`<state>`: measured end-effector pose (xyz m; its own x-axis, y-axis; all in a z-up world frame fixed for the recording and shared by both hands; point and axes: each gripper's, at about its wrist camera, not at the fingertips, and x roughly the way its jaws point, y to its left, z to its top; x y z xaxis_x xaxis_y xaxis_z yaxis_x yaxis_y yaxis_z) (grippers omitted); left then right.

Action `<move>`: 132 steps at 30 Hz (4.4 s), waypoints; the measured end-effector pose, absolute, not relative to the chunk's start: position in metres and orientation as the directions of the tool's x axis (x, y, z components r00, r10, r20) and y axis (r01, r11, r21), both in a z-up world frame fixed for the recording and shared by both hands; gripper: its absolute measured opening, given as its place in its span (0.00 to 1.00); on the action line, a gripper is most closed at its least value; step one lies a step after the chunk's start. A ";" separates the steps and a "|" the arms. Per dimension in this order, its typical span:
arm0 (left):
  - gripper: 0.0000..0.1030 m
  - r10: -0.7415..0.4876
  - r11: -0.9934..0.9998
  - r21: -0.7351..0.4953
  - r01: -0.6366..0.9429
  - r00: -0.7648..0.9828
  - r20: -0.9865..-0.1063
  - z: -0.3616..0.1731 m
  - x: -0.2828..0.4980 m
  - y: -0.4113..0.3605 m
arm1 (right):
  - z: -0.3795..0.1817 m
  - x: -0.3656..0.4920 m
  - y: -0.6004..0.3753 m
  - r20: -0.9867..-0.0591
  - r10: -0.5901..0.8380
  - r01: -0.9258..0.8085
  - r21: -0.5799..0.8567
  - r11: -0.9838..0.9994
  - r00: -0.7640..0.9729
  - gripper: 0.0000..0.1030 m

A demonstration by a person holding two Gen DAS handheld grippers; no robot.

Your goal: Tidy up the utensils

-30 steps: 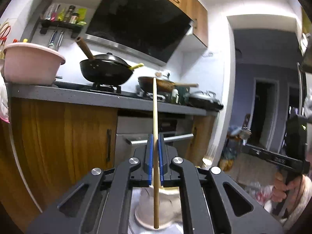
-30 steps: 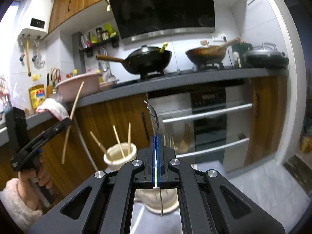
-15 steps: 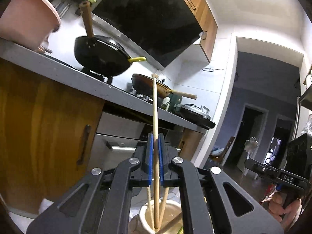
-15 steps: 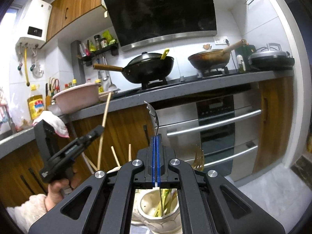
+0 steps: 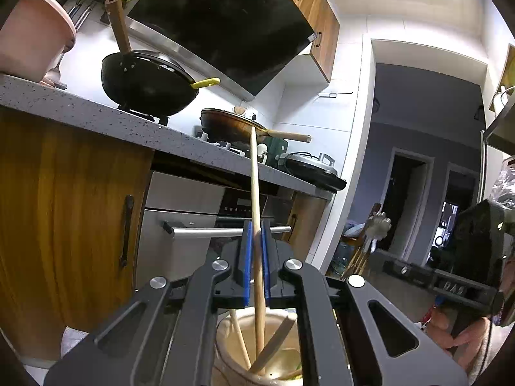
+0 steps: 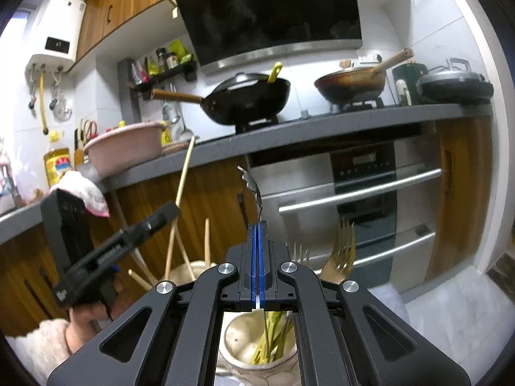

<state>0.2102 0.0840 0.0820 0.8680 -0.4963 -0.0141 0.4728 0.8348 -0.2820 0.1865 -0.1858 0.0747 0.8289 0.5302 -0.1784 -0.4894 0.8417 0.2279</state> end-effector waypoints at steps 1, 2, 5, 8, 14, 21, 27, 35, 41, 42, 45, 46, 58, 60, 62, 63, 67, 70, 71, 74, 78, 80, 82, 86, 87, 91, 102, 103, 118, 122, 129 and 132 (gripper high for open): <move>0.05 -0.497 0.835 -0.282 0.473 0.868 -0.015 0.082 0.209 0.085 | 0.073 0.187 -0.185 -0.186 0.534 -0.491 0.231 0.840 0.825 0.02; 0.05 -0.498 0.834 -0.281 0.474 0.867 -0.017 0.082 0.208 0.085 | 0.069 0.188 -0.184 -0.201 0.540 -0.495 0.235 0.837 0.818 0.02; 0.05 -0.495 0.838 -0.278 0.469 0.869 -0.028 0.083 0.203 0.085 | 0.060 0.190 -0.181 -0.240 0.552 -0.501 0.242 0.831 0.799 0.02; 0.05 -0.488 0.848 -0.259 0.463 0.872 -0.038 0.085 0.197 0.084 | 0.050 0.192 -0.178 -0.289 0.558 -0.502 0.248 0.829 0.778 0.02; 0.09 -0.472 0.866 -0.217 0.451 0.880 -0.057 0.094 0.181 0.083 | 0.044 0.189 -0.179 -0.325 0.541 -0.481 0.249 0.840 0.776 0.16; 0.23 -0.449 0.885 -0.159 0.438 0.892 -0.047 0.113 0.146 0.084 | 0.054 0.162 -0.195 -0.298 0.511 -0.458 0.232 0.858 0.806 0.24; 0.47 -0.438 0.895 -0.126 0.428 0.897 -0.066 0.109 0.103 0.082 | 0.045 0.133 -0.205 -0.292 0.477 -0.443 0.176 0.879 0.829 0.43; 0.66 -0.382 0.924 -0.083 0.373 0.911 -0.154 0.071 0.067 0.064 | 0.021 0.119 -0.214 -0.274 0.400 -0.386 0.106 0.917 0.875 0.74; 0.87 -0.290 0.957 -0.033 0.289 0.938 -0.189 0.039 0.060 0.056 | 0.008 0.107 -0.215 -0.206 0.413 -0.406 0.074 0.911 0.887 0.89; 0.88 -0.279 0.960 -0.023 0.280 0.941 -0.189 0.035 0.060 0.055 | 0.007 0.105 -0.214 -0.196 0.412 -0.407 0.068 0.911 0.890 0.91; 0.93 -0.246 0.968 -0.006 0.250 0.949 -0.198 0.025 0.060 0.054 | 0.004 0.099 -0.212 -0.169 0.403 -0.401 0.049 0.915 0.899 0.94; 0.94 -0.235 0.971 -0.004 0.239 0.952 -0.196 0.023 0.060 0.054 | 0.004 0.098 -0.211 -0.157 0.399 -0.398 0.043 0.917 0.903 0.94; 0.95 -0.201 0.978 0.007 0.207 0.960 -0.197 0.015 0.060 0.055 | -0.006 0.090 -0.202 -0.119 0.351 -0.355 -0.014 0.935 0.929 0.94; 0.95 -0.189 0.980 0.018 0.197 0.960 -0.206 0.015 0.062 0.053 | -0.006 0.089 -0.203 -0.112 0.349 -0.352 -0.014 0.936 0.930 0.94; 0.95 -0.177 0.981 0.032 0.189 0.957 -0.228 0.014 0.064 0.049 | -0.006 0.087 -0.204 -0.100 0.343 -0.345 -0.013 0.938 0.934 0.94; 0.95 -0.180 0.980 0.036 0.193 0.955 -0.237 0.013 0.065 0.048 | -0.006 0.086 -0.204 -0.095 0.339 -0.342 -0.012 0.940 0.936 0.94; 0.95 -0.175 0.982 0.034 0.188 0.957 -0.230 0.013 0.063 0.049 | -0.006 0.086 -0.204 -0.098 0.337 -0.340 -0.011 0.941 0.936 0.94; 0.95 -0.166 0.983 0.038 0.179 0.959 -0.231 0.013 0.063 0.049 | -0.006 0.088 -0.204 -0.108 0.333 -0.336 -0.009 0.942 0.937 0.94; 0.95 -0.167 0.983 0.037 0.180 0.958 -0.232 0.013 0.063 0.049 | -0.006 0.088 -0.204 -0.110 0.332 -0.335 -0.009 0.942 0.937 0.94; 0.94 -0.166 0.983 0.036 0.179 0.960 -0.227 0.013 0.063 0.049 | -0.006 0.090 -0.204 -0.114 0.330 -0.333 -0.008 0.943 0.937 0.94; 0.94 -0.166 0.983 0.036 0.178 0.960 -0.225 0.013 0.063 0.049 | -0.006 0.092 -0.203 -0.123 0.316 -0.319 -0.005 0.948 0.941 0.94; 0.95 -0.166 0.983 0.037 0.178 0.960 -0.224 0.013 0.063 0.049 | -0.006 0.093 -0.203 -0.124 0.313 -0.316 -0.005 0.949 0.942 0.94; 0.94 -0.170 0.982 0.037 0.183 0.959 -0.225 0.014 0.063 0.049 | -0.006 0.093 -0.203 -0.124 0.315 -0.318 -0.005 0.948 0.941 0.94; 0.94 -0.175 0.982 0.032 0.188 0.957 -0.232 0.014 0.064 0.050 | -0.007 0.093 -0.202 -0.129 0.315 -0.318 -0.004 0.948 0.940 0.94; 0.94 -0.176 0.982 0.030 0.187 0.957 -0.232 0.014 0.064 0.050 | -0.007 0.093 -0.202 -0.130 0.314 -0.318 -0.004 0.948 0.940 0.94; 0.94 -0.174 0.982 0.031 0.186 0.957 -0.231 0.014 0.064 0.051 | -0.007 0.093 -0.202 -0.129 0.314 -0.317 -0.004 0.948 0.941 0.94; 0.94 -0.170 0.983 0.029 0.182 0.958 -0.231 0.016 0.064 0.052 | -0.009 0.096 -0.202 -0.138 0.307 -0.310 -0.002 0.951 0.942 0.94; 0.94 -0.171 0.983 0.029 0.182 0.958 -0.231 0.016 0.064 0.052 | -0.009 0.096 -0.203 -0.139 0.307 -0.310 -0.002 0.951 0.942 0.94; 0.94 -0.169 0.983 0.029 0.180 0.958 -0.231 0.016 0.064 0.052 | -0.009 0.095 -0.204 -0.141 0.301 -0.304 -0.001 0.953 0.943 0.94; 0.94 -0.169 0.983 0.029 0.180 0.959 -0.230 0.017 0.064 0.052 | -0.008 0.095 -0.204 -0.141 0.300 -0.303 -0.001 0.953 0.943 0.94; 0.94 -0.166 0.984 0.029 0.177 0.959 -0.231 0.017 0.063 0.052 | -0.008 0.095 -0.204 -0.141 0.301 -0.304 -0.001 0.953 0.943 0.94; 0.94 -0.166 0.984 0.028 0.177 0.959 -0.231 0.017 0.063 0.052 | -0.008 0.095 -0.204 -0.142 0.301 -0.304 -0.001 0.953 0.943 0.94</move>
